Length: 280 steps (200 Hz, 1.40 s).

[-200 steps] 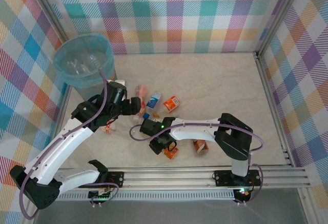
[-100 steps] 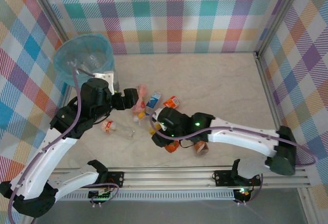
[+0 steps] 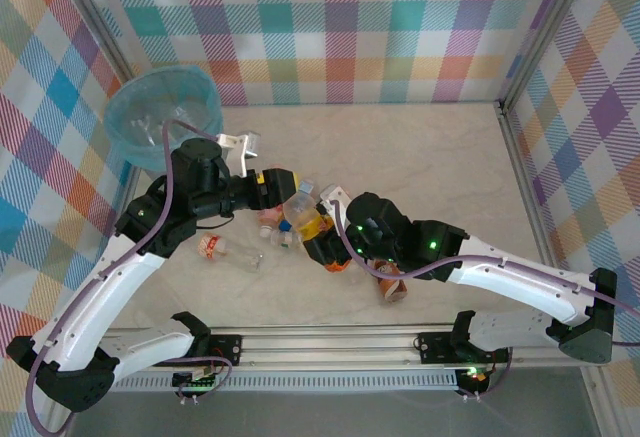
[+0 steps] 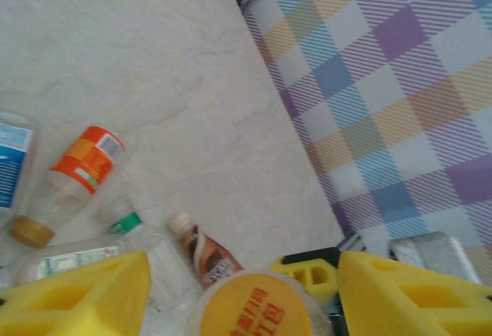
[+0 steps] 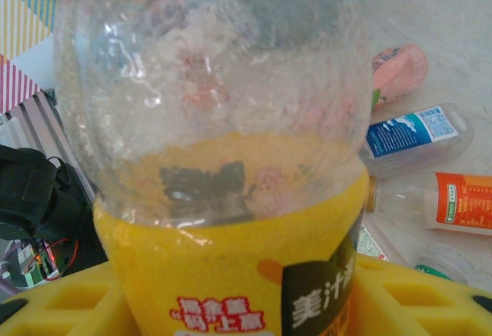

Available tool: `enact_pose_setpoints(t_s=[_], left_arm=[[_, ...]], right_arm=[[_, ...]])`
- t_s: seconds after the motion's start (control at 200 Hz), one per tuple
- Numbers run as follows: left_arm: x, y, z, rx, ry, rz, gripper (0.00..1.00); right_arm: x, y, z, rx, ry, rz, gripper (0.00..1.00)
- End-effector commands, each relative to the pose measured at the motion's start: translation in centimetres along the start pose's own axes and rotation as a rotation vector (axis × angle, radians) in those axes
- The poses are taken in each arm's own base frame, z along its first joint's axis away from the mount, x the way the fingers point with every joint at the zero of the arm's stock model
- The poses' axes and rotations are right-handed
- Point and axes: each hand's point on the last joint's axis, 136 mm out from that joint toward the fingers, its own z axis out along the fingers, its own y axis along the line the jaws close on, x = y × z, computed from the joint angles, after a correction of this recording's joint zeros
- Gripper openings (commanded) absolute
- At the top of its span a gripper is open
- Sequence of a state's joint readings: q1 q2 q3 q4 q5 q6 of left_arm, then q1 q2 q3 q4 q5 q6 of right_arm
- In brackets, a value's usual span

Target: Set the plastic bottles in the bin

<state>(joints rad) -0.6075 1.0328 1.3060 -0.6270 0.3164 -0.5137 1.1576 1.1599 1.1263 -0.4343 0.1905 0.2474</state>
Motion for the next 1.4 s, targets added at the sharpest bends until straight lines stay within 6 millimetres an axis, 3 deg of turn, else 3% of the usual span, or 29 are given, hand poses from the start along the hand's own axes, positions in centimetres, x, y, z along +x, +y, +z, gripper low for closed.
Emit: enact_pose_setpoints(t_s=[0.0,0.175,0.33,0.46,0.585,0.66,0.7,0.87,0.98,1.175,1.3,1.395], left_arm=[[0.0,-1.9,-0.1,0.093,0.012,-0.007,0.61],[0.4,-1.8,-0.1,0.092,0.031,-0.024,0.47],[0.3,-2.1,-0.5,0.1,0.024,-0.024,0.45],[0.1,-2.3,-0.8,0.098,0.014,-0.019,0.27],[-0.7,-2.3,-1.5,0.08,-0.028,-0.014,0.17],[-1.8,-2.2,-2.2,0.046,-0.077,-0.013,0.08],[-2.6,-2.1,-2.7,0.022,-0.112,-0.013,0.0],[-7.0,-1.5,-5.5,-0.12,-0.296,0.037,0.0],[-10.7,-1.1,-8.5,-0.276,-0.425,0.141,0.0],[-18.1,1.5,-14.7,-0.639,-0.638,0.263,0.0],[-22.3,3.1,-17.8,-0.793,-0.72,0.278,0.0],[-24.7,4.7,-19.8,-0.88,-0.768,0.258,0.0]], right_arm=[[-1.7,0.1,-0.7,-0.01,-0.076,-0.009,0.58],[-1.6,0.2,-0.7,-0.018,-0.077,-0.004,0.58],[-2.0,0.2,-0.8,-0.016,-0.089,0.002,0.59],[-2.3,0.3,-0.8,-0.02,-0.098,0.001,0.6],[-2.8,0.4,-0.9,-0.02,-0.105,-0.003,0.67],[-3.5,0.6,-1.0,-0.022,-0.117,-0.006,0.79],[-4.0,0.7,-1.1,-0.022,-0.128,-0.01,0.85],[-8.5,1.7,-1.9,-0.028,-0.209,-0.07,0.99],[-12.0,3.1,-2.2,-0.057,-0.255,-0.124,1.0],[-17.4,5.7,-1.4,-0.124,-0.318,-0.148,1.0],[-19.3,7.7,-0.2,-0.205,-0.325,-0.14,1.0],[-19.7,9.0,1.0,-0.267,-0.308,-0.125,1.0]])
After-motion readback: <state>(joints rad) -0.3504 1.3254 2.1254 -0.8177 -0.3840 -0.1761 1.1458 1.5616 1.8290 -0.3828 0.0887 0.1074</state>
